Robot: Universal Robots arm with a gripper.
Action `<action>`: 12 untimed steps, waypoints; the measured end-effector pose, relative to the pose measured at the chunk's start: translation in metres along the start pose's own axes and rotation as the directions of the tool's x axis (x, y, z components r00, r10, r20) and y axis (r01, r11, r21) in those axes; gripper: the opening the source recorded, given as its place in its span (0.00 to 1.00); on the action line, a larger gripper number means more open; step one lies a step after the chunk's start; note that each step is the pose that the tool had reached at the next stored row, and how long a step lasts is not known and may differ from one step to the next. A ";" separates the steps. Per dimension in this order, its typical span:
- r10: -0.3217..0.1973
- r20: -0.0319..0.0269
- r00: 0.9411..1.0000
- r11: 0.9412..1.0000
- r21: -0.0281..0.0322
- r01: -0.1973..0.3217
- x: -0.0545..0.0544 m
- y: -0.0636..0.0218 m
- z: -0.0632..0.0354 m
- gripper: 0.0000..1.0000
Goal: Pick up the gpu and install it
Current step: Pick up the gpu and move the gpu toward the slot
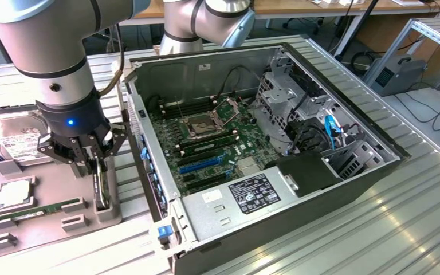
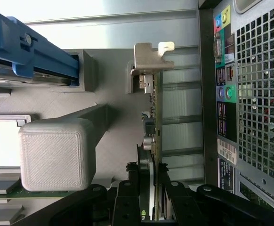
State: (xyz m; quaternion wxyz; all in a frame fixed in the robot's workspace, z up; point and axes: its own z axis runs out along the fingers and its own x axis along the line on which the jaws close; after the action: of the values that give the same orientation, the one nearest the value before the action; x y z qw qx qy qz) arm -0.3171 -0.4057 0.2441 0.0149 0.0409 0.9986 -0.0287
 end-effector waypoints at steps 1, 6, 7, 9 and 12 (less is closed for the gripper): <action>0.000 0.000 1.000 1.000 0.000 0.000 0.000 0.0000 0.0000 0.27; 0.000 0.000 1.000 1.000 0.000 0.000 0.000 0.0000 -0.0001 0.27; 0.000 0.000 1.000 1.000 0.000 0.000 0.000 0.0000 -0.0001 0.27; 0.000 0.000 1.000 1.000 0.000 0.000 0.000 0.0000 -0.0004 0.27; 0.000 0.000 1.000 1.000 0.000 0.000 0.000 -0.0001 -0.0010 0.27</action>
State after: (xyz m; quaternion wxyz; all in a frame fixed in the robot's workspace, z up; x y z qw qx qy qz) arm -0.3171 -0.4057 0.2451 0.0148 0.0409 0.9986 -0.0288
